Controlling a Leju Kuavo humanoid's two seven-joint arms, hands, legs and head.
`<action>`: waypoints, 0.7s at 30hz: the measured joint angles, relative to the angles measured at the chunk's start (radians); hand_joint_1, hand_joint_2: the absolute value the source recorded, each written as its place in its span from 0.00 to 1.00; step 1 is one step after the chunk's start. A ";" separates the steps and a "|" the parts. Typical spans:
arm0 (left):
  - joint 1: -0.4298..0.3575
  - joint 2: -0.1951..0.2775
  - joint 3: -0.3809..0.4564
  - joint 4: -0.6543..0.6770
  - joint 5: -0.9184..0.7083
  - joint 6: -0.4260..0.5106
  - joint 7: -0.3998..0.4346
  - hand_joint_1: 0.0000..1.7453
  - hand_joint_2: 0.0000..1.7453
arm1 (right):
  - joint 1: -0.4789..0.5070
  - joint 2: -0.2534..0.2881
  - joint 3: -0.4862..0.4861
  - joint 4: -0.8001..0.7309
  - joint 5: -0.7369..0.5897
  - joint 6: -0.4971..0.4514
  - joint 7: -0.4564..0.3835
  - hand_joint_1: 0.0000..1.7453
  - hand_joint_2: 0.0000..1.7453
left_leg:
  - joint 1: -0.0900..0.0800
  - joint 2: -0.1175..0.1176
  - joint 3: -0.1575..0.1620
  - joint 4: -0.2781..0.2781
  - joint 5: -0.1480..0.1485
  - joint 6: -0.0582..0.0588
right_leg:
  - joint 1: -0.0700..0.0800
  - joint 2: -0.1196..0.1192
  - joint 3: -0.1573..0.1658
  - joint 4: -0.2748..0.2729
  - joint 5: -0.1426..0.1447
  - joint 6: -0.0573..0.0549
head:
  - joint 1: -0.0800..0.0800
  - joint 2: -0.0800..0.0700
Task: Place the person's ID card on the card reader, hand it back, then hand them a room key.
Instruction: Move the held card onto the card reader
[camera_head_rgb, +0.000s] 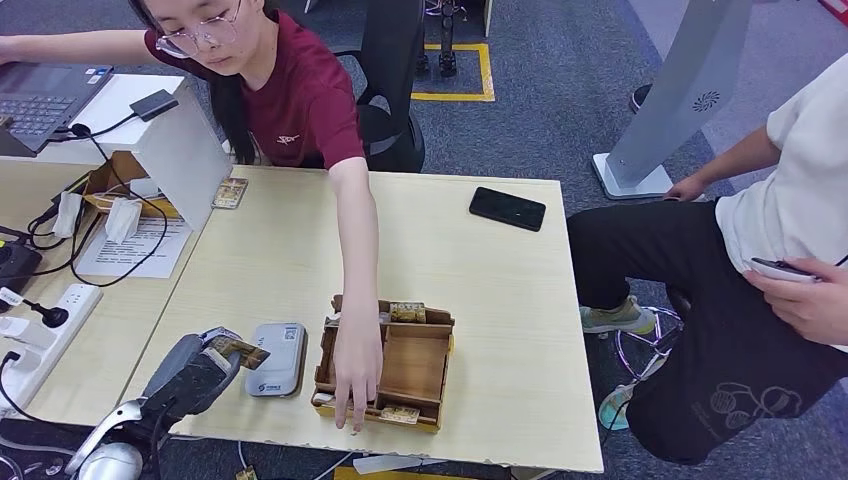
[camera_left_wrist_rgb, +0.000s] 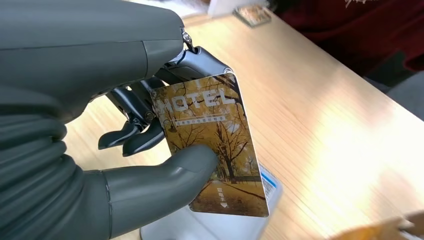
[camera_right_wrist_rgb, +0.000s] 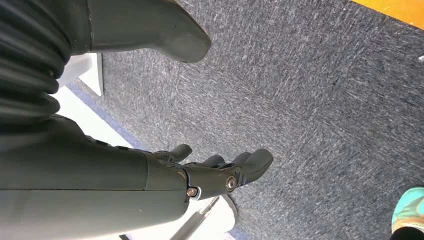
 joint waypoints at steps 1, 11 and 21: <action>0.003 0.001 0.001 -0.003 0.011 -0.008 -0.001 1.00 1.00 | 0.000 0.000 0.000 0.000 0.000 0.000 0.000 0.00 1.00 | 0.000 0.000 0.000 0.000 0.000 0.000 | 0.000 0.000 0.000 0.000 0.000 0.000 | 0.000 0.000; 0.021 0.002 -0.001 -0.002 -0.090 0.017 0.041 1.00 1.00 | -0.001 0.000 0.016 0.000 0.000 0.001 0.006 0.00 1.00 | 0.000 0.000 0.000 0.000 0.000 0.000 | 0.000 0.000 0.000 0.000 0.000 0.000 | 0.000 0.000; 0.022 -0.011 -0.013 0.026 -0.129 0.048 0.055 1.00 1.00 | -0.001 0.000 0.026 0.000 0.000 0.001 0.008 0.00 1.00 | 0.000 0.000 0.000 0.000 0.000 0.000 | 0.000 0.000 0.000 0.000 0.000 0.000 | 0.000 0.000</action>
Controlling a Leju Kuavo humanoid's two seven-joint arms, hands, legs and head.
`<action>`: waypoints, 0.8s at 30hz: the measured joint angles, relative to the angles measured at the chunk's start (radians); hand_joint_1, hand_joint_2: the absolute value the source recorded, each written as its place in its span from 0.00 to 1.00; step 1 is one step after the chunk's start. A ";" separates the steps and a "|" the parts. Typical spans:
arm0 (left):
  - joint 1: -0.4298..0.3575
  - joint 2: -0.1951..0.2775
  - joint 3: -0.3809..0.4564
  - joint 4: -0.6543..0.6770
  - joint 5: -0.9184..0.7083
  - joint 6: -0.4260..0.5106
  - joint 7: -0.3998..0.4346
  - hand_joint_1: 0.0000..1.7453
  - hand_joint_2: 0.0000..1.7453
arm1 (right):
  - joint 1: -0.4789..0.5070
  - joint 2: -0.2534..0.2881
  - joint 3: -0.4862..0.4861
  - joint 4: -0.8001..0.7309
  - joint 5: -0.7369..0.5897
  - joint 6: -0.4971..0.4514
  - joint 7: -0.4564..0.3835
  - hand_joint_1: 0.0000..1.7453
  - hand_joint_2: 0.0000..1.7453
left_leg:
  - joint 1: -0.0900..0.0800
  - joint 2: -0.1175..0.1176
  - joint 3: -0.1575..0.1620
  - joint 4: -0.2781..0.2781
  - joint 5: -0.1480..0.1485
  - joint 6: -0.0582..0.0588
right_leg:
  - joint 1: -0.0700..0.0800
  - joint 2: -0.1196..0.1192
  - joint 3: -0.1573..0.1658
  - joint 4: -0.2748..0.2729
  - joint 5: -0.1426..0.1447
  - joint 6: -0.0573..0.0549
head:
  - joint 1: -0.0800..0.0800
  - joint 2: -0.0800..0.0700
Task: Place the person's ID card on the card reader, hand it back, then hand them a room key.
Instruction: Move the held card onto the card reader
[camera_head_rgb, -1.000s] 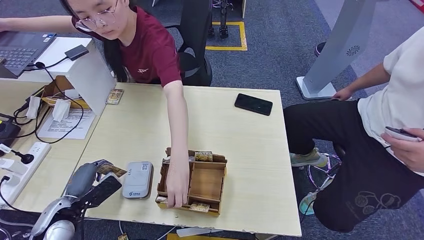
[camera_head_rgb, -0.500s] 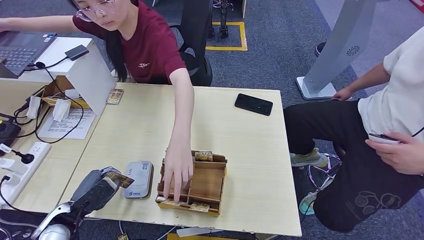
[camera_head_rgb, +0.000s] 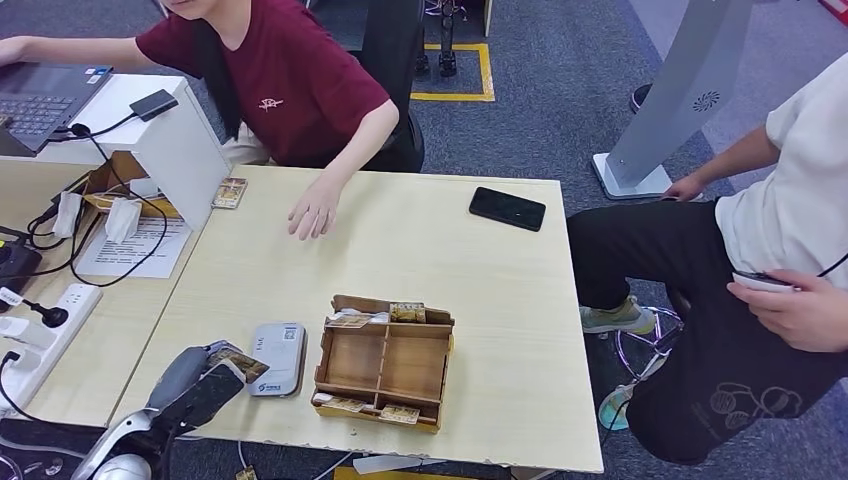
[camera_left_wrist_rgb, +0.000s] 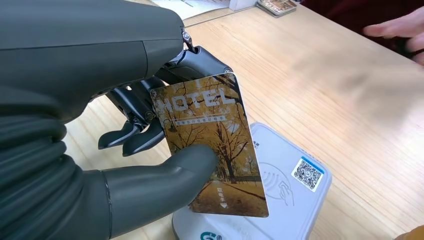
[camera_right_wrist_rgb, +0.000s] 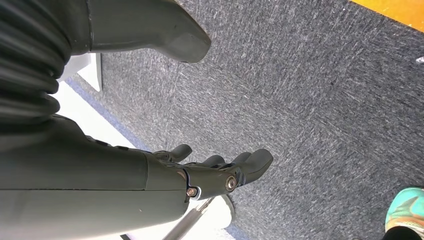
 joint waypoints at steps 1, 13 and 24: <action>0.000 -0.001 -0.001 0.002 -0.004 0.003 0.002 1.00 1.00 | 0.000 0.000 0.000 0.000 0.000 0.000 0.000 0.00 1.00 | 0.000 0.000 0.000 0.000 0.000 0.000 | 0.000 0.000 0.000 0.000 0.000 0.000 | 0.000 0.000; 0.001 -0.012 -0.001 0.018 0.024 0.005 -0.010 1.00 1.00 | 0.000 0.000 0.015 0.000 0.000 0.000 0.000 0.00 1.00 | 0.000 0.000 0.000 0.000 0.000 0.000 | 0.000 0.000 0.001 0.000 0.000 0.000 | 0.000 0.000; 0.011 -0.031 -0.001 -0.011 0.132 -0.024 -0.022 1.00 1.00 | 0.000 0.000 0.016 0.000 0.000 0.000 -0.004 0.00 1.00 | 0.000 0.000 0.000 0.000 0.000 0.000 | 0.000 0.000 0.000 0.000 0.000 0.000 | 0.000 0.000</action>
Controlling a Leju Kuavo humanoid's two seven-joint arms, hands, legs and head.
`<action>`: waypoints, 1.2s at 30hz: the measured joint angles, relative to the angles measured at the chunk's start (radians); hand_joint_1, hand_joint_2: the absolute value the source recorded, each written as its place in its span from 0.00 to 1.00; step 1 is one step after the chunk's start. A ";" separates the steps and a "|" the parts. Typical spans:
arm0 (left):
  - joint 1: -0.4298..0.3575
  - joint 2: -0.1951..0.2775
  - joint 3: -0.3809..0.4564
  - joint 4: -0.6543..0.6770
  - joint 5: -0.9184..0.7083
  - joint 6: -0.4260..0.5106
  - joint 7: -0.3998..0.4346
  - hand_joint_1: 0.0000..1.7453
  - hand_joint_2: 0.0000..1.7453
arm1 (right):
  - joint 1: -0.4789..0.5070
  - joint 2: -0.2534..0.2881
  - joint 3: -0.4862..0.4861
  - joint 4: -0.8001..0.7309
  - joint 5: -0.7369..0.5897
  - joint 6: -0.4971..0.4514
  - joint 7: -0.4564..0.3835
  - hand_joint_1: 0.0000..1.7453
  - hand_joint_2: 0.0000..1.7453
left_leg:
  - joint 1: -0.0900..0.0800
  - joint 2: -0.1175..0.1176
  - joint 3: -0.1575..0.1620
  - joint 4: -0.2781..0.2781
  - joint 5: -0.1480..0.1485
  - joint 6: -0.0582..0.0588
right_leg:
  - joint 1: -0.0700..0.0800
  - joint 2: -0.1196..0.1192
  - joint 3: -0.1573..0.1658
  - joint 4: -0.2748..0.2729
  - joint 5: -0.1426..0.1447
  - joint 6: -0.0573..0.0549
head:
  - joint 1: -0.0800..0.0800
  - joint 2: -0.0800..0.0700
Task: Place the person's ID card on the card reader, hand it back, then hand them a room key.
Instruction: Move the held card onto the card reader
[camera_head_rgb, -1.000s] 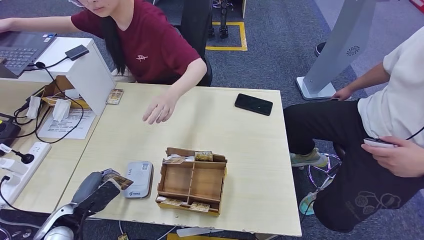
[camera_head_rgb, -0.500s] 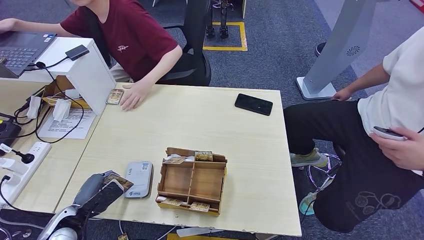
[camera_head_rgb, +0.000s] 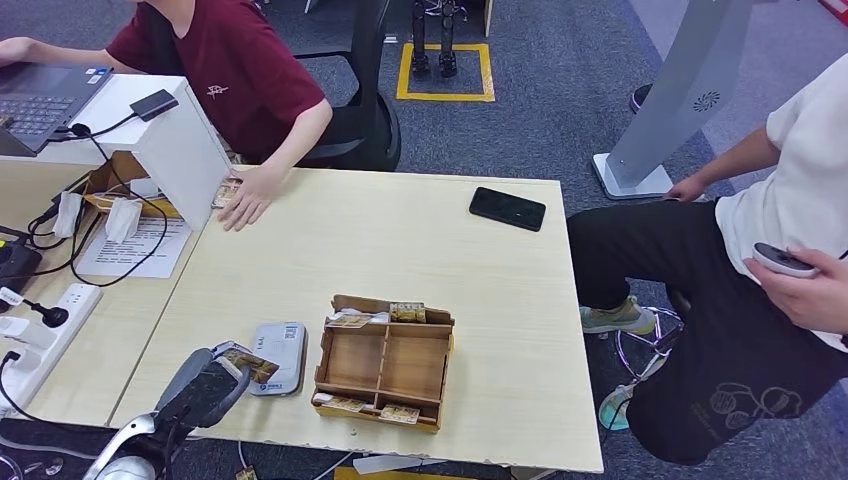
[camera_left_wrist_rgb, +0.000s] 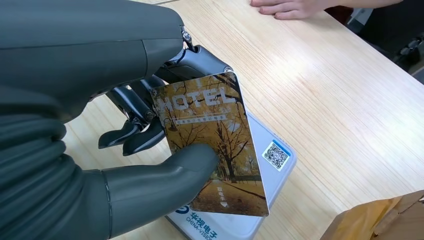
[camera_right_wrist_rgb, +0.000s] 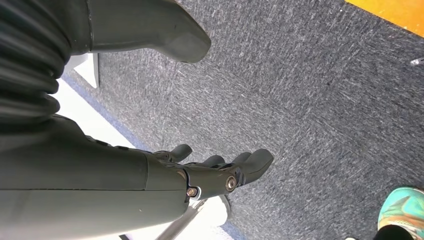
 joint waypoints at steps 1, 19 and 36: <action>0.000 -0.002 0.000 0.000 0.006 0.000 0.000 1.00 1.00 | 0.000 0.000 0.000 0.000 0.000 0.000 0.000 0.00 1.00 | 0.000 0.000 0.000 0.000 0.000 0.000 | 0.000 0.000 0.000 0.000 0.000 0.000 | 0.000 0.000; -0.005 -0.047 0.000 -0.038 0.025 0.043 0.016 1.00 1.00 | 0.000 0.000 0.002 0.000 0.000 0.000 0.004 0.00 1.00 | 0.000 0.000 0.000 0.000 0.000 0.000 | 0.000 0.000 0.000 0.000 0.000 0.000 | 0.000 0.000; -0.037 -0.087 0.000 -0.035 -0.096 0.122 0.049 1.00 1.00 | 0.000 0.000 0.006 0.000 0.000 0.001 0.011 0.00 1.00 | 0.000 0.000 0.000 0.000 0.000 0.000 | 0.000 0.000 0.000 0.000 0.000 0.000 | 0.000 0.000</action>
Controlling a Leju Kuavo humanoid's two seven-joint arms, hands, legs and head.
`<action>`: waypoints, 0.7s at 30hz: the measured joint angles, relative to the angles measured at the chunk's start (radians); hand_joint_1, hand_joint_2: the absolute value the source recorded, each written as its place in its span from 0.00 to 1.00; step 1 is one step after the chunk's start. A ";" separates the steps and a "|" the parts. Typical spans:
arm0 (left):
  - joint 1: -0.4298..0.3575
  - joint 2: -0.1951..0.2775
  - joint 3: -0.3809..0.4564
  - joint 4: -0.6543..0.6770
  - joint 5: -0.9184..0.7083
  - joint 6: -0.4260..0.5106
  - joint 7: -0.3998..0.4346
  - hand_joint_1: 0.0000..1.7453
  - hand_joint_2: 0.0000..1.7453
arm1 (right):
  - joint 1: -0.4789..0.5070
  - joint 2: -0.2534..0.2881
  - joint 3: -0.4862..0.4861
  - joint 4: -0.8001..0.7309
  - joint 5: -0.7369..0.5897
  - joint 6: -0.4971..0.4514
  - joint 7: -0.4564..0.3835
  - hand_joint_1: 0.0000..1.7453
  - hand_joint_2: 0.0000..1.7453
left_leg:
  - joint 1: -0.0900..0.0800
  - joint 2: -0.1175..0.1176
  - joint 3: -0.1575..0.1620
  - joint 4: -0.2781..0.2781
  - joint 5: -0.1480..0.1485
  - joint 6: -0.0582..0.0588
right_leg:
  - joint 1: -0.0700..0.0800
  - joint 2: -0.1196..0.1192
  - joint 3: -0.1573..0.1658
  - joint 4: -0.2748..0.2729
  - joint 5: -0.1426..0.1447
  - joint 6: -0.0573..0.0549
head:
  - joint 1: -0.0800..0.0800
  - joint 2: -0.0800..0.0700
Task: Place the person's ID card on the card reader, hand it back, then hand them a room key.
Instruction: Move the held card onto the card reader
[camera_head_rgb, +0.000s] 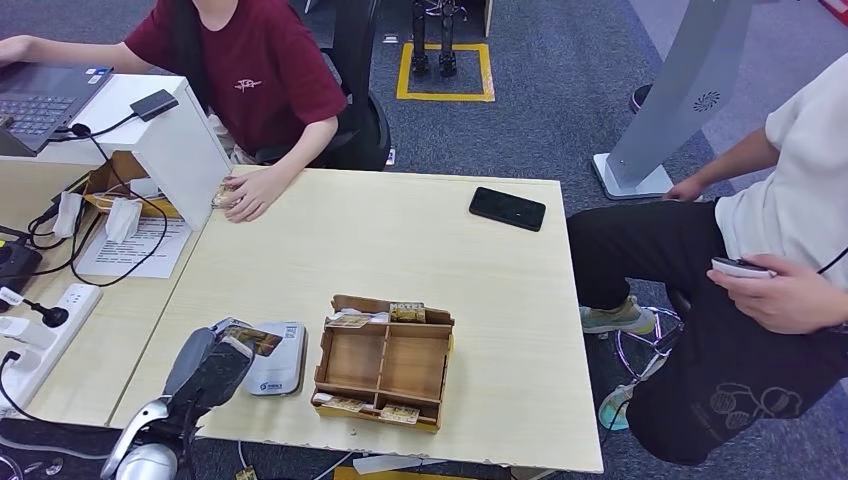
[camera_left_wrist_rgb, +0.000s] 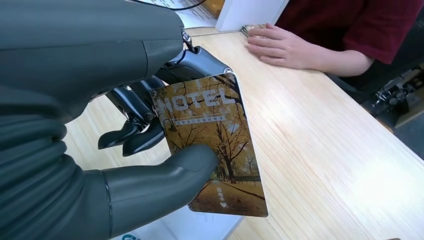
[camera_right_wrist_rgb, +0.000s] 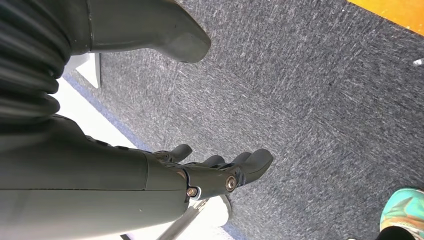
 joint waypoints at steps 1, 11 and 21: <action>-0.001 -0.002 0.000 0.002 -0.004 0.002 0.001 1.00 1.00 | 0.000 0.000 0.001 0.000 0.000 0.000 0.002 0.00 1.00 | 0.000 0.000 0.000 0.000 0.000 0.000 | 0.000 0.000 0.000 0.000 0.000 0.000 | 0.000 0.000; -0.004 -0.017 0.000 0.024 -0.075 0.013 0.020 1.00 1.00 | 0.000 0.000 0.002 0.000 0.000 0.004 0.005 0.00 1.00 | 0.000 0.000 0.000 0.000 0.000 0.000 | 0.000 0.000 0.000 0.000 0.000 0.000 | 0.000 0.000; -0.010 -0.038 -0.001 0.070 -0.183 0.035 0.034 1.00 1.00 | -0.001 0.000 0.003 0.000 0.000 0.004 0.006 0.00 1.00 | 0.000 0.000 0.000 0.000 0.000 0.000 | 0.000 0.000 0.000 0.000 0.000 0.000 | 0.000 0.000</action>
